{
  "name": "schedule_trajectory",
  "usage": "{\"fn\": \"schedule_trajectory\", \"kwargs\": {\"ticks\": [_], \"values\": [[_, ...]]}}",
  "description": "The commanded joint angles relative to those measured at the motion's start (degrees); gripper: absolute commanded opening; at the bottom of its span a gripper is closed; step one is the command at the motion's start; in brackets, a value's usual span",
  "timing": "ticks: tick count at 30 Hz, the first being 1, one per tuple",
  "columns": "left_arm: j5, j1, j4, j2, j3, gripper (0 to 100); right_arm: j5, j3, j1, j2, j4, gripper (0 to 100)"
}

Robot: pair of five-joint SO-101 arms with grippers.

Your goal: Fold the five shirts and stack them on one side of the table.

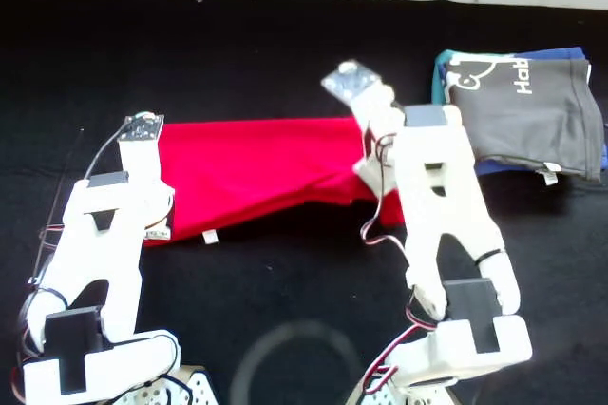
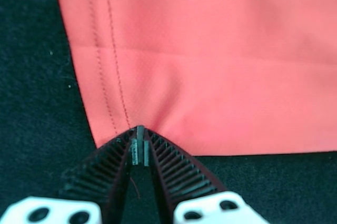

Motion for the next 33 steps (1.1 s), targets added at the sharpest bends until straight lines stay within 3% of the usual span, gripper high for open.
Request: {"fn": "schedule_trajectory", "kwargs": {"ticks": [1,9,14,22,26,33], "values": [[0.3,0.1,-0.5,0.2,0.3,1,0.2,-4.1,-0.2,2.6,-4.4,0.6],[0.3,0.1,-0.5,0.2,0.3,1,-0.5,-8.3,-2.6,13.3,-8.6,2.6],[0.3,0.1,-0.5,0.2,0.3,1,-10.1,-17.3,-1.1,16.7,-8.9,20.0],[0.3,0.1,-0.5,0.2,0.3,1,-13.2,-31.5,-0.7,30.4,-8.5,20.9],[0.3,0.1,-0.5,0.2,0.3,1,-13.3,-39.5,0.0,31.2,-3.1,20.9],[0.3,0.1,-0.5,0.2,0.3,1,-13.4,-58.5,-0.3,29.1,16.8,18.4]]}}
